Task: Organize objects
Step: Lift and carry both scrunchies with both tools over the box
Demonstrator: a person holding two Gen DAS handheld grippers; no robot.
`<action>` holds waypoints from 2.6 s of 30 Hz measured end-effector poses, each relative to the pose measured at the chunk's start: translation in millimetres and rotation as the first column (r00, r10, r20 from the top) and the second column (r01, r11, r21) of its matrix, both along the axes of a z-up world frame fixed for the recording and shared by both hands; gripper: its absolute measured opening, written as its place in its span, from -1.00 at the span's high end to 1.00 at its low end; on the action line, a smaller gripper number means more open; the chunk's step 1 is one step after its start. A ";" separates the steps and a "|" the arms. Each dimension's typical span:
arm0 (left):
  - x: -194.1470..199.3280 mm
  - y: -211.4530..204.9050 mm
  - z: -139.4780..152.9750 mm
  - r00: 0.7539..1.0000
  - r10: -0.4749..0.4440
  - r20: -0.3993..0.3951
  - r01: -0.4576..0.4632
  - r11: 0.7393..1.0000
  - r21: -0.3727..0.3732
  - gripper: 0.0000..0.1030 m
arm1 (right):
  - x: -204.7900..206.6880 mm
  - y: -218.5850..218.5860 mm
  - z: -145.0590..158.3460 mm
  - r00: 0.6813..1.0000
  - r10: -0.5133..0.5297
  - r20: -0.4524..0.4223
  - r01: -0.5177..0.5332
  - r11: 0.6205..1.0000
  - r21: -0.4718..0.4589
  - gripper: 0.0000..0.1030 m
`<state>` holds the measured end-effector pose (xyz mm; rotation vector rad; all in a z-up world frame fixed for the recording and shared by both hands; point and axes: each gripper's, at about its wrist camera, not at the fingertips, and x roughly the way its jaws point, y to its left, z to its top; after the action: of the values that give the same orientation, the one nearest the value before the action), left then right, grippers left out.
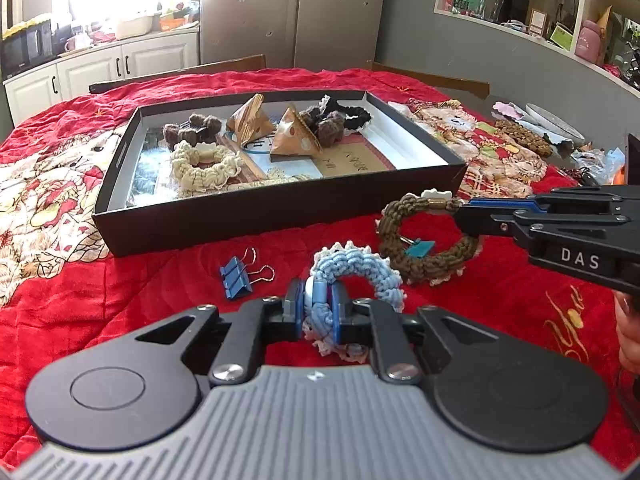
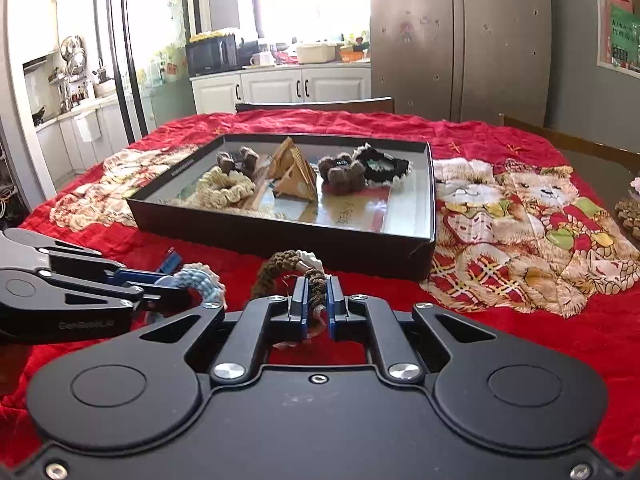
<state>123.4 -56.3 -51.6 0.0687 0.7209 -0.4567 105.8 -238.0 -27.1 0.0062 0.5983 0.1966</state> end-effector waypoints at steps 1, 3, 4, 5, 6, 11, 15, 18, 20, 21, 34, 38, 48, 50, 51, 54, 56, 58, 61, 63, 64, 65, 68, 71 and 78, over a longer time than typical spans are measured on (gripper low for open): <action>-0.4 0.2 1.3 1.000 0.000 0.003 0.000 1.000 0.000 0.69 | -1.1 0.5 1.6 1.000 0.001 0.004 -0.001 1.000 0.001 0.83; -2.0 0.5 3.7 1.000 0.000 0.010 0.000 1.000 0.000 0.69 | -2.8 1.4 4.8 1.000 0.005 0.012 -0.005 1.000 0.004 0.83; -2.4 0.7 4.6 1.000 -0.001 0.013 0.001 1.000 -0.001 0.69 | -3.9 1.7 6.3 1.000 0.006 0.017 -0.006 1.000 0.004 0.83; -2.8 0.9 5.7 1.000 -0.001 0.016 0.001 1.000 -0.002 0.69 | -4.8 2.3 7.9 1.000 0.008 0.021 -0.008 1.000 0.005 0.83; -3.4 1.0 6.8 1.000 -0.001 0.019 0.001 1.000 -0.003 0.69 | -5.8 2.7 9.6 1.000 0.008 0.026 -0.008 1.000 0.006 0.83; -5.2 1.0 11.3 1.000 -0.004 0.031 0.004 1.000 -0.006 0.69 | -9.5 3.8 17.5 0.999 0.017 0.043 -0.017 1.000 0.007 0.83; -7.1 2.6 16.4 0.999 -0.004 0.043 0.004 1.000 -0.012 0.69 | -12.2 4.2 23.2 0.998 0.020 0.057 -0.021 1.000 0.007 0.83; -8.2 4.2 20.0 0.999 -0.002 0.052 0.003 1.000 -0.014 0.69 | -13.3 4.6 26.6 0.998 0.022 0.064 -0.022 1.000 0.006 0.83; -8.7 4.8 21.9 0.998 -0.002 0.056 0.002 1.000 -0.016 0.69 | -13.9 5.3 28.4 0.997 0.024 0.066 -0.024 1.000 0.003 0.83; -8.6 5.1 22.8 0.998 -0.001 0.058 0.002 1.000 -0.017 0.69 | -14.3 5.7 29.2 0.997 0.026 0.068 -0.026 1.000 0.001 0.83; -4.8 10.9 38.6 0.995 0.024 0.100 -0.022 0.999 -0.023 0.69 | -12.2 8.8 43.6 0.995 0.028 0.098 -0.026 0.999 -0.020 0.83; 0.5 15.3 46.6 0.992 0.041 0.121 -0.038 0.999 -0.024 0.69 | -8.4 7.6 50.1 0.993 0.023 0.114 -0.020 1.000 -0.021 0.83; 16.7 21.1 66.6 0.983 0.067 0.173 -0.064 0.998 -0.021 0.69 | 2.5 10.0 66.0 0.990 0.018 0.142 -0.011 0.999 -0.049 0.83; 21.3 22.2 69.2 0.982 0.071 0.175 -0.068 0.997 -0.023 0.69 | 5.8 7.8 69.8 0.989 0.014 0.146 -0.007 0.999 -0.044 0.83; 24.6 22.8 69.9 0.982 0.073 0.172 -0.070 0.997 -0.024 0.69 | 7.6 6.7 71.1 0.989 0.010 0.148 -0.004 0.999 -0.040 0.83; 35.3 25.1 70.5 0.983 0.085 0.160 -0.082 0.996 -0.027 0.69 | 13.5 4.4 75.5 0.989 0.002 0.150 0.003 0.999 -0.031 0.83; 42.1 27.1 70.7 0.983 0.097 0.154 -0.093 0.995 -0.033 0.69 | 19.5 3.1 77.6 0.989 -0.005 0.151 0.009 1.000 -0.030 0.83; 50.2 29.3 71.2 0.982 0.112 0.150 -0.107 0.993 -0.040 0.69 | 26.9 2.6 79.4 0.988 -0.015 0.153 0.020 0.999 -0.032 0.83; 61.4 30.7 71.4 0.980 0.132 0.149 -0.128 0.991 -0.039 0.69 | 39.6 1.6 81.3 0.987 -0.033 0.155 0.037 0.999 -0.026 0.83; 67.5 29.3 71.2 0.979 0.139 0.151 -0.135 0.990 -0.032 0.69 | 49.7 0.0 81.0 0.988 -0.042 0.146 0.044 0.999 -0.014 0.83; 70.1 28.1 71.0 0.978 0.140 0.152 -0.137 0.990 -0.029 0.69 | 54.7 -1.2 80.7 0.989 -0.045 0.139 0.046 0.999 -0.003 0.83; 72.2 27.0 70.6 0.978 0.142 0.154 -0.140 0.990 -0.027 0.69 | 59.8 -2.4 80.1 0.990 -0.050 0.133 0.049 0.999 0.009 0.83; 81.6 23.5 68.2 0.978 0.149 0.148 -0.146 0.989 -0.027 0.69 | 74.6 -4.2 76.2 0.991 -0.067 0.119 0.064 0.998 0.027 0.83; 91.3 20.3 64.0 0.978 0.156 0.141 -0.153 0.988 -0.025 0.69 | 89.9 -5.6 70.2 0.991 -0.084 0.106 0.081 0.996 0.036 0.83; 114.0 15.4 53.3 0.977 0.177 0.116 -0.174 0.984 -0.035 0.69 | 119.2 -10.0 51.7 0.990 -0.120 0.075 0.116 0.992 0.055 0.83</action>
<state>237.5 -40.9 1.6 0.0083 0.5987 -0.2895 225.0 -248.0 24.6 0.0819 0.5131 0.0969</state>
